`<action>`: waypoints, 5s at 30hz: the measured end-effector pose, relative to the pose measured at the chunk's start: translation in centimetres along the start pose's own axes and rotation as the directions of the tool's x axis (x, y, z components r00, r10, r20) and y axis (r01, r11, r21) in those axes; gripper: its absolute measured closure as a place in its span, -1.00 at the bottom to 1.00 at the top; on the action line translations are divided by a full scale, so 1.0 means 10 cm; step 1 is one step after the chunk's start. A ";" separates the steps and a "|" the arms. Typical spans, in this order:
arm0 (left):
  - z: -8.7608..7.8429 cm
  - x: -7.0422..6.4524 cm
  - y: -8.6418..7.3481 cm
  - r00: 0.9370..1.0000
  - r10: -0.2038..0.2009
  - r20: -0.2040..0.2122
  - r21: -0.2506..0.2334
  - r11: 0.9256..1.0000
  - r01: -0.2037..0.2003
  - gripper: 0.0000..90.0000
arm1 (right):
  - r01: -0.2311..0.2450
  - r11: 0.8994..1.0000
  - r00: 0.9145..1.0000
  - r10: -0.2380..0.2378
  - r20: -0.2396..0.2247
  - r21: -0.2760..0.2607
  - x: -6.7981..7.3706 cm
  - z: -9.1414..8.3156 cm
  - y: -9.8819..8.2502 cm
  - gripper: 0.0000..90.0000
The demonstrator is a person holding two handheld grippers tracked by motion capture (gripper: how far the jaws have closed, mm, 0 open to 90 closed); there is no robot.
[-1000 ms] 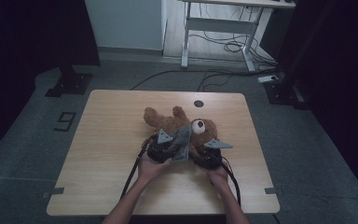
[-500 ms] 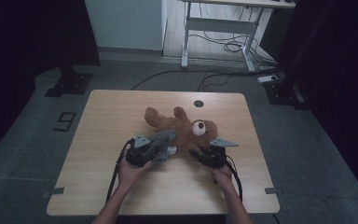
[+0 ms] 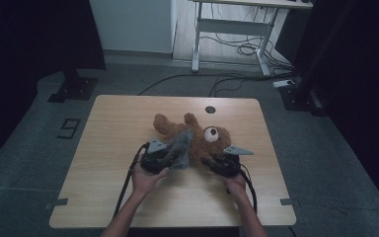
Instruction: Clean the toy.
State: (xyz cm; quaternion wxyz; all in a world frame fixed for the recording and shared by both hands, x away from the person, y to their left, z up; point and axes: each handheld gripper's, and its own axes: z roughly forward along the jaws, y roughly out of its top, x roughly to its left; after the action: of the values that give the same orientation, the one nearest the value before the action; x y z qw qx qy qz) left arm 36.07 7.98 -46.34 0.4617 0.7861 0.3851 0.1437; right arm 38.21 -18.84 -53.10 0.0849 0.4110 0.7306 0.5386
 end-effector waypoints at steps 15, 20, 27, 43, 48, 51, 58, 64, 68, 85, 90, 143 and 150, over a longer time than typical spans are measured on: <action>0.10 0.14 -0.17 0.998 0.010 -0.060 0.078 0.997 -0.005 0.68 | -0.013 1.000 1.000 0.012 -0.022 -0.006 -0.08 -0.06 0.02 0.53; -0.10 0.35 -0.28 0.996 -0.027 -0.085 0.071 0.997 0.033 0.68 | -0.017 1.000 0.999 0.017 -0.032 -0.002 -0.11 -0.06 0.01 0.53; -0.32 0.67 -0.52 0.982 -0.102 -0.162 0.075 0.991 0.115 0.67 | -0.014 1.000 0.999 0.014 -0.032 -0.001 -0.10 -0.06 0.01 0.53; 0.03 -0.03 0.08 1.000 0.004 -0.011 0.013 1.000 -0.004 0.68 | -0.019 1.000 0.999 0.019 -0.032 -0.009 -0.09 -0.05 0.01 0.53; 0.42 -0.16 0.03 1.000 0.021 -0.010 0.102 0.995 -0.020 0.68 | -0.019 1.000 0.999 0.018 -0.032 -0.008 -0.09 -0.05 0.01 0.53; 0.40 -0.11 -0.02 1.000 0.006 -0.014 0.101 0.995 -0.005 0.68 | -0.015 1.000 0.999 0.015 -0.033 -0.005 -0.09 -0.06 0.01 0.53; 0.19 0.07 -0.11 0.999 -0.008 -0.044 0.089 0.996 0.012 0.68 | -0.012 1.000 0.999 0.012 -0.034 -0.006 -0.10 -0.06 0.01 0.53; 0.00 0.31 -0.26 0.996 -0.055 -0.077 0.072 0.996 0.061 0.68 | -0.011 1.000 0.999 0.011 -0.036 -0.001 -0.10 -0.06 0.01 0.53; -0.14 0.44 -0.27 0.991 -0.090 -0.097 0.049 0.994 0.095 0.68 | -0.008 1.000 0.999 0.008 -0.039 0.002 -0.10 -0.05 0.01 0.53; -0.39 0.59 -0.27 0.985 -0.086 -0.150 0.028 0.995 0.091 0.68 | -0.014 1.000 0.999 0.014 -0.038 0.003 -0.11 -0.05 0.00 0.53; -0.24 0.35 0.21 0.995 -0.006 -0.104 -0.001 1.000 0.006 0.68 | -0.012 1.000 0.999 0.012 -0.038 0.009 -0.11 -0.05 0.00 0.53; 0.29 -0.17 0.30 0.997 0.074 0.032 0.072 0.995 -0.076 0.68 | -0.016 1.000 0.996 0.014 0.089 0.023 -0.35 -0.25 -0.05 0.04; 0.59 -0.44 0.45 0.992 0.110 0.058 0.086 0.990 -0.115 0.68 | -0.018 1.000 0.996 0.017 0.085 0.013 -0.36 -0.26 -0.07 0.04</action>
State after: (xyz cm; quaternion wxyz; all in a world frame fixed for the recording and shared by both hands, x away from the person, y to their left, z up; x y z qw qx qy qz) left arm 38.73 -0.14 -45.17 0.4273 0.8300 0.3338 0.1309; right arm 38.71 -23.21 -53.76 0.1084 0.4405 0.7264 0.5162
